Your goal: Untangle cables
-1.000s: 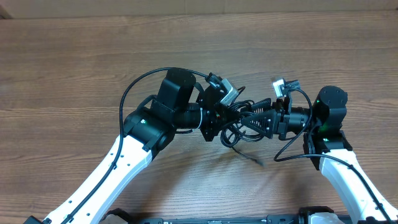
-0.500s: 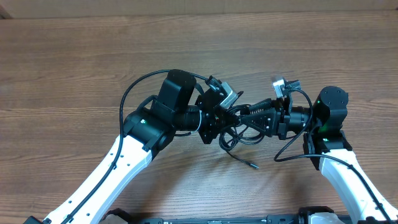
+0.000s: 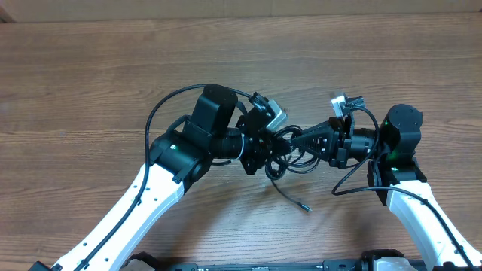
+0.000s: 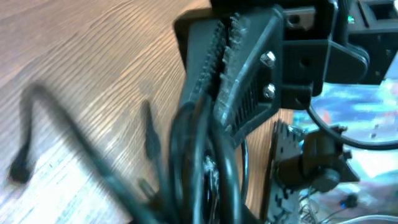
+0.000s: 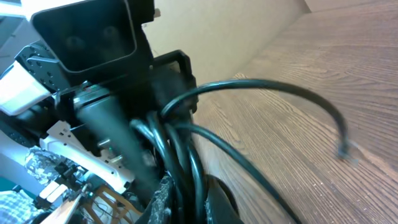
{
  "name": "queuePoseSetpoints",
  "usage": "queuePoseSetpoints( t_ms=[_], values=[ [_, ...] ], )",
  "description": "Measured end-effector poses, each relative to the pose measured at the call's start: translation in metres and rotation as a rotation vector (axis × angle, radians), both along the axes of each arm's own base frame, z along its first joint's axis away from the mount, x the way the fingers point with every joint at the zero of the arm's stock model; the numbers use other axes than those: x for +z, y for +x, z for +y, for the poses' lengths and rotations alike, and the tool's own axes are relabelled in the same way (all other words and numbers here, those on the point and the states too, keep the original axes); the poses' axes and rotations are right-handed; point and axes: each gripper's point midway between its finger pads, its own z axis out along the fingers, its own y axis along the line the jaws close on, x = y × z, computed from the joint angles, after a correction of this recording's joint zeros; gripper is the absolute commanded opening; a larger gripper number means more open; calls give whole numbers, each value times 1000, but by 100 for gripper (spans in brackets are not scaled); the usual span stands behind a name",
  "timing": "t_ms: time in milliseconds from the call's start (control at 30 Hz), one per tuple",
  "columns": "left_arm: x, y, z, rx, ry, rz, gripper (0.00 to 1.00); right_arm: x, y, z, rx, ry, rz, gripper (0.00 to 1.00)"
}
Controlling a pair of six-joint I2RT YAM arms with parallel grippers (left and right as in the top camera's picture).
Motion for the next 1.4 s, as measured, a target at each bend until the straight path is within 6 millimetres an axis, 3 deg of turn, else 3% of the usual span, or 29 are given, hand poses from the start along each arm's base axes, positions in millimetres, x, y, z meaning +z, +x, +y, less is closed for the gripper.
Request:
queuePoseSetpoints(
  t_ms=[67, 267, 433, 633, 800, 1067, 1400],
  values=[
    [0, -1, 0, -3, 0, 0, 100, 0, 1, 0, -4, 0, 1, 4],
    [0, -1, 0, -1, -2, 6, 100, -1, 4, -2, -24, -1, 17, 4],
    [-5, 6, 7, 90, 37, 44, 99, -2, 15, -17, -89, 5, 68, 4],
    [10, 18, 38, 333, 84, 34, 100, -3, 38, -40, -236, 25, 183, 4],
    [21, 16, 59, 438, 105, 7, 100, -4, 47, -45, -296, 48, 277, 4],
    [16, 22, 70, 509, 147, 7, 100, -5, 53, -48, -338, 71, 356, 4],
    [-11, 23, 71, 510, 227, 74, 100, -3, 59, -50, -376, 107, 442, 4]
  ],
)
